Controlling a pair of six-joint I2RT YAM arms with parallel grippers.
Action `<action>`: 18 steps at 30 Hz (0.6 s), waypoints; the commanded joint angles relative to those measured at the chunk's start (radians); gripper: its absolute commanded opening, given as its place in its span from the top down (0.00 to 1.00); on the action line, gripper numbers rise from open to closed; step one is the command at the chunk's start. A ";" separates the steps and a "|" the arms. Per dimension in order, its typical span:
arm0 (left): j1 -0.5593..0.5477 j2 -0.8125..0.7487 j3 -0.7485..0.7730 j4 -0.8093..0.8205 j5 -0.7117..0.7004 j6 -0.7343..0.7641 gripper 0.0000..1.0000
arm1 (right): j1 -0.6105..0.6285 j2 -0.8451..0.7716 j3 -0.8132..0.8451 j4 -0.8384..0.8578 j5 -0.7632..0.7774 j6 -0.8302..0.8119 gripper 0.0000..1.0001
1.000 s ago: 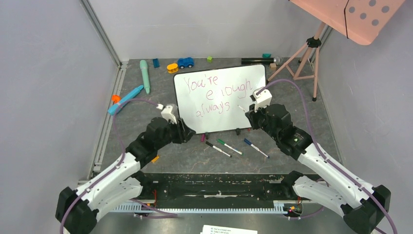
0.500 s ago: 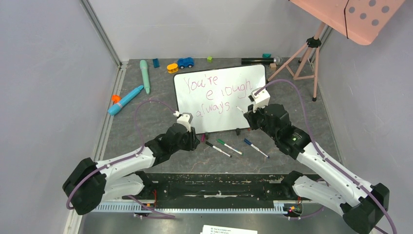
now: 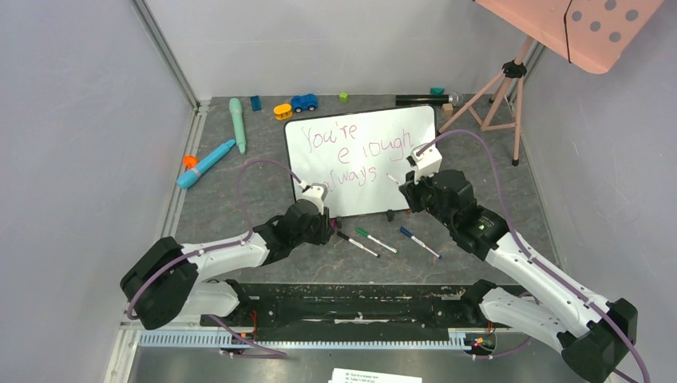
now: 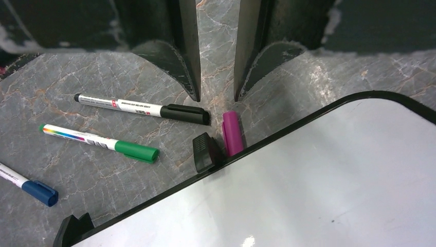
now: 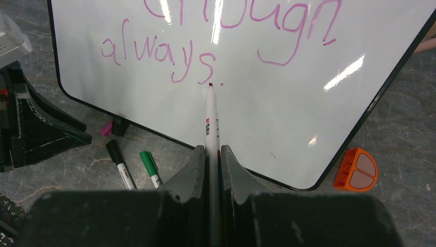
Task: Write a sentence on the whiteboard
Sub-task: Pick up the pen cap from the center of the board.
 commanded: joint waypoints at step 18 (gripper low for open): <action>-0.047 0.216 0.145 0.036 -0.171 0.072 0.71 | -0.003 -0.013 -0.013 0.050 0.020 -0.003 1.00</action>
